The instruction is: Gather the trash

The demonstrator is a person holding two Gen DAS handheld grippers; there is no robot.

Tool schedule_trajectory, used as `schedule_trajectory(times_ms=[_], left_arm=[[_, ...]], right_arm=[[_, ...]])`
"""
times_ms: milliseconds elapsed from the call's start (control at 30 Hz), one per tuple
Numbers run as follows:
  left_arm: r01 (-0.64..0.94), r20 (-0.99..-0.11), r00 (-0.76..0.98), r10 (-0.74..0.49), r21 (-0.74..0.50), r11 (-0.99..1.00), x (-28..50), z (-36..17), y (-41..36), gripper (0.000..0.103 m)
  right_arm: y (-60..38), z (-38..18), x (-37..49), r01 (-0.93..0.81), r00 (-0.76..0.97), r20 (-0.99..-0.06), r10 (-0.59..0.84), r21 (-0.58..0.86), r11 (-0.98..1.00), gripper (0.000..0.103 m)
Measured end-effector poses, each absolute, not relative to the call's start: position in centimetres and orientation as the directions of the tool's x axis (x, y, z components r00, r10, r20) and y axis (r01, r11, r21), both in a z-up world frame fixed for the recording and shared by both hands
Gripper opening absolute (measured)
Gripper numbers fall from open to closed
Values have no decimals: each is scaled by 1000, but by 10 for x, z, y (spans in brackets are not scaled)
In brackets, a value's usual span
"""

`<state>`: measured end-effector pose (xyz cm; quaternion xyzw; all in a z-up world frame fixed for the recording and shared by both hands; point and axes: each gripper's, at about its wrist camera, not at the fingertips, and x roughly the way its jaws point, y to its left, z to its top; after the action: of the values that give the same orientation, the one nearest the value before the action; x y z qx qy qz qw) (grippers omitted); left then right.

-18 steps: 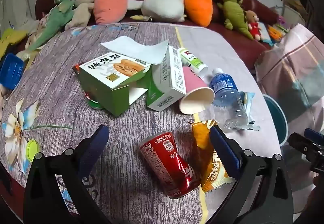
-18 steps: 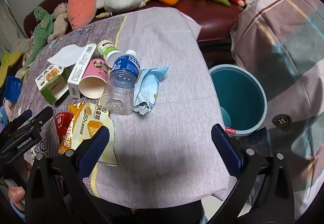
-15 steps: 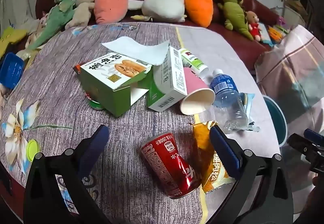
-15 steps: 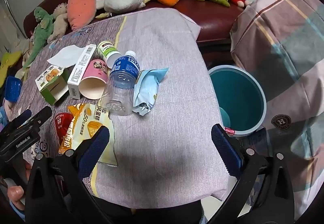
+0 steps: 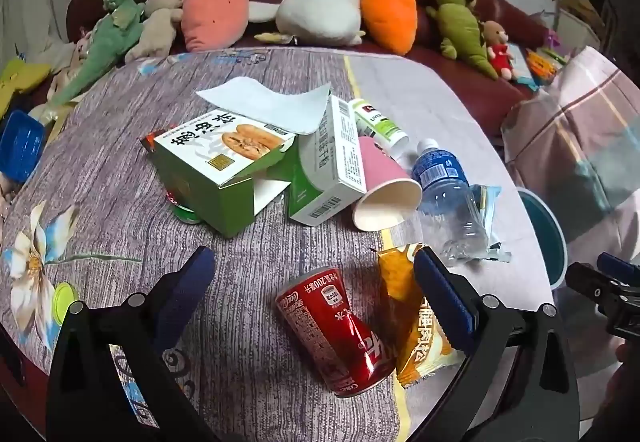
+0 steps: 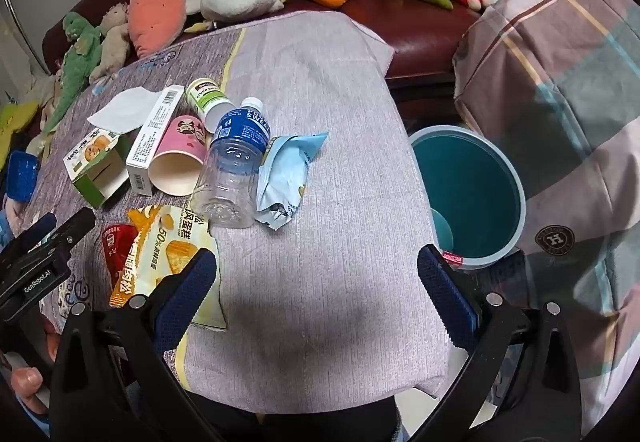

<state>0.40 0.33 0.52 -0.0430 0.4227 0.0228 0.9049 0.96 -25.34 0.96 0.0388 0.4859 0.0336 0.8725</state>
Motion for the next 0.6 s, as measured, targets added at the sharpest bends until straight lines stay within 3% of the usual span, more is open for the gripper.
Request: schedule_trajectory(times_ms=[600], left_arm=[[-76, -784, 621, 5, -54, 996, 13, -2, 5, 99]], right_arm=[[-250, 9, 23, -23, 510, -856, 90, 91, 996, 97]])
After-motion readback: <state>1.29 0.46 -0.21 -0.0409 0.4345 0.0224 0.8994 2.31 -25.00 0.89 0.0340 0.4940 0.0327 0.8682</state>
